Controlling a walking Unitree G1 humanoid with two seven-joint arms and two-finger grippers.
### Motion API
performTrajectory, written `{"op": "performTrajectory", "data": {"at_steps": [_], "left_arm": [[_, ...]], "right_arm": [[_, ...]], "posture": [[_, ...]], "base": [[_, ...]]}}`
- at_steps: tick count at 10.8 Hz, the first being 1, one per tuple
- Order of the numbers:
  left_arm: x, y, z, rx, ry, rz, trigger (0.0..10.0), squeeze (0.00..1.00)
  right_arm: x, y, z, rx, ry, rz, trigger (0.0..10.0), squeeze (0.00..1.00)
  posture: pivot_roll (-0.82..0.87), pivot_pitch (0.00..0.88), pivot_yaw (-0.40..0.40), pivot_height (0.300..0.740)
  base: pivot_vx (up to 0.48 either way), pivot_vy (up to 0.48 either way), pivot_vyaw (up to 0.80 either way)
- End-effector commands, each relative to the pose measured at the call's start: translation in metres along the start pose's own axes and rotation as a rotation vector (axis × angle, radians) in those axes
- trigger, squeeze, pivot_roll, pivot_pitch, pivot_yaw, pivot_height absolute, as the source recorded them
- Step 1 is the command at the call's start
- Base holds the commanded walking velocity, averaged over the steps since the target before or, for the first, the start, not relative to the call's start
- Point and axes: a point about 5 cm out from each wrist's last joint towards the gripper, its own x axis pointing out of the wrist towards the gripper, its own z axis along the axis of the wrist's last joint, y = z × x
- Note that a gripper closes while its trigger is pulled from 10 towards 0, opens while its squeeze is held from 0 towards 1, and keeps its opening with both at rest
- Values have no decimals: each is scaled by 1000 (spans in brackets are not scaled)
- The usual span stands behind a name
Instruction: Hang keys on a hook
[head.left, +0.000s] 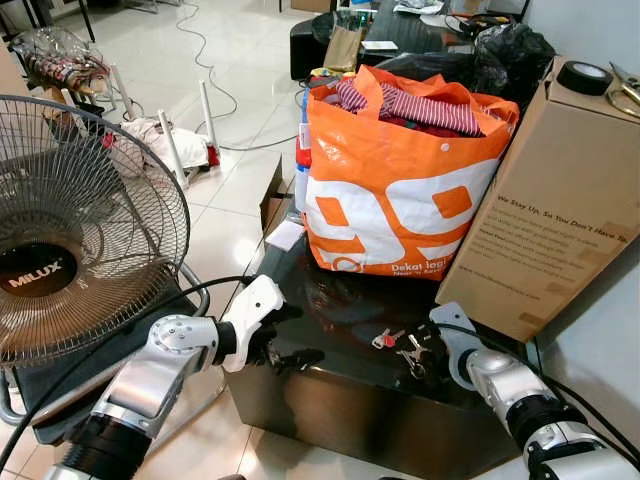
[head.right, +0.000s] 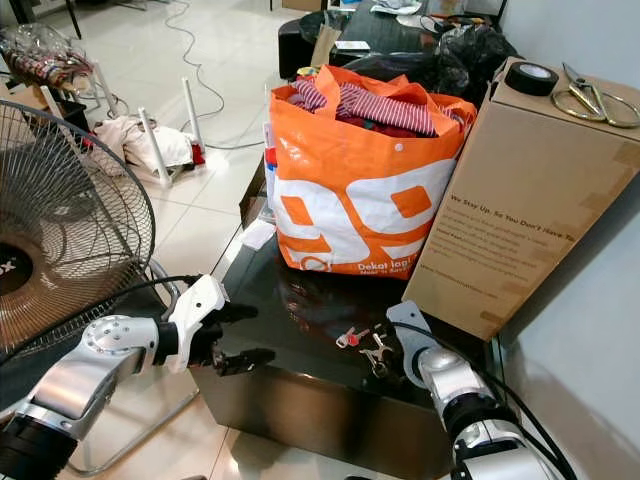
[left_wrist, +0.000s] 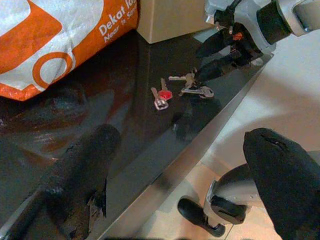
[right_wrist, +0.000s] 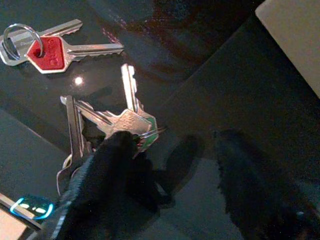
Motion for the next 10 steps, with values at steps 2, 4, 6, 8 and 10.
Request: {"op": "performTrajectory", "data": {"at_steps": [2,4,6,8,10], "left_arm": [[-1,0,4,20,3,-5,10000,78],[-2,1,4,23,7,-5,10000,78],[-3,2,5,24,9,-5,10000,82],[-3,3,6,28,10,-4,10000,78],[-3,4,8,31,11,-4,10000,82]], "right_arm": [[1,-2,6,38,-16,-19,1569,0],[3,2,4,113,-19,-22,667,0],[4,4,4,162,-28,-30,0,0],[4,2,4,209,-30,-71,0,0],[4,1,2,228,-17,-105,0,0]], "posture": [[-104,0,-31,740],[-101,0,-28,740],[-101,0,-26,740],[-101,0,-23,740],[-100,0,-21,740]], "base": [[0,0,0],[0,0,0],[0,0,0],[0,0,0],[0,0,0]]}}
